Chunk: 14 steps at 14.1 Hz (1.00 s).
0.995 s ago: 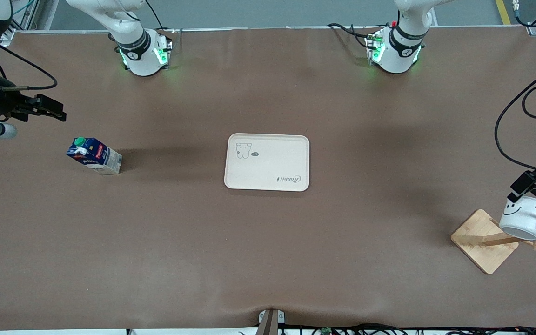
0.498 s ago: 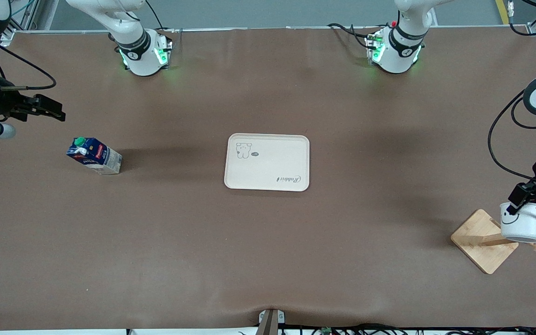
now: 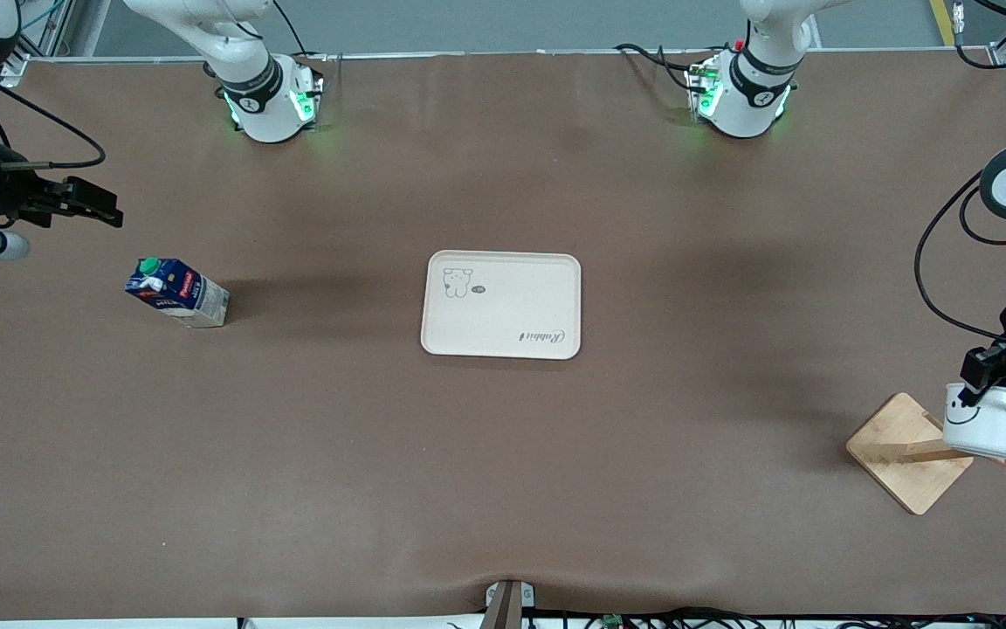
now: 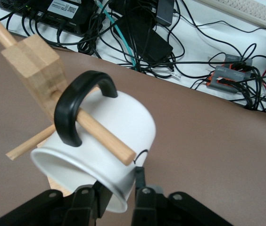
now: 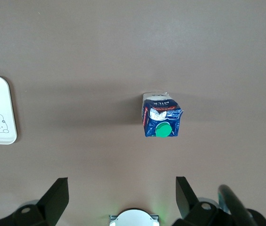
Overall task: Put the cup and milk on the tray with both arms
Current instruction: 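Grasp the white mug rim with the left gripper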
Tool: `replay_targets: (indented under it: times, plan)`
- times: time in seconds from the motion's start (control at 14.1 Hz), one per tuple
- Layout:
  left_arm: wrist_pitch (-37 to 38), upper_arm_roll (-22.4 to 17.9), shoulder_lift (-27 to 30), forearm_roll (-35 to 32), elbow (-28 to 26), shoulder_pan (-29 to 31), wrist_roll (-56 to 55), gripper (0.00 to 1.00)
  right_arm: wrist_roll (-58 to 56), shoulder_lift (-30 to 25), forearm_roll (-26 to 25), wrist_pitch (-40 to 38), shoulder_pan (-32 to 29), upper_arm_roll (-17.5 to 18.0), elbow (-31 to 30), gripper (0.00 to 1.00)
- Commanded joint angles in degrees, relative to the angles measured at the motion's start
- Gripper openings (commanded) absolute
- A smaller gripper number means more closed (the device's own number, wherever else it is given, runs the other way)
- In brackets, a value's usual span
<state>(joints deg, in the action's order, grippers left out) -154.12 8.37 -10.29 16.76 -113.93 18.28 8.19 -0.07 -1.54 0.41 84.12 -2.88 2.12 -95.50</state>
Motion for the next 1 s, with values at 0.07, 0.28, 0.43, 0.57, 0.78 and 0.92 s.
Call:
replay_targets:
  times: [0.07, 0.28, 0.43, 0.57, 0.78, 0.92]
  plan:
    - [-0.74, 1.65, 0.01, 1.17, 0.81, 0.35, 1.92, 0.00, 0.69, 0.05, -0.50, -0.97, 0.06, -0.02, 0.75, 1.00]
    - [0.66, 4.18, 0.53, 1.09, 1.60, 0.44, 1.22, 0.00, 0.78, 0.22, -0.41, -0.45, 0.33, -0.02, 0.67, 1.00]
    - [3.90, 4.28, 1.76, 1.09, 1.69, 0.44, 1.22, 0.00, 0.78, 0.05, -0.32, -0.62, 0.24, -0.02, 1.19, 1.00]
    - [7.86, 4.46, 3.51, 1.09, 1.69, 0.35, 0.87, 0.00, 0.78, 0.22, -0.23, -0.63, 0.06, -0.02, 1.02, 1.00]
    - [15.32, 5.60, 5.89, 1.09, 1.78, 0.35, -1.93, 0.00, 0.69, 0.23, -0.23, -0.98, -0.11, -0.10, 1.46, 1.00]
    - [19.98, 7.35, 6.77, 0.91, 2.83, 0.35, -5.88, 0.00, 0.51, 0.66, -0.23, -0.89, -0.20, -0.19, 1.90, 1.00]
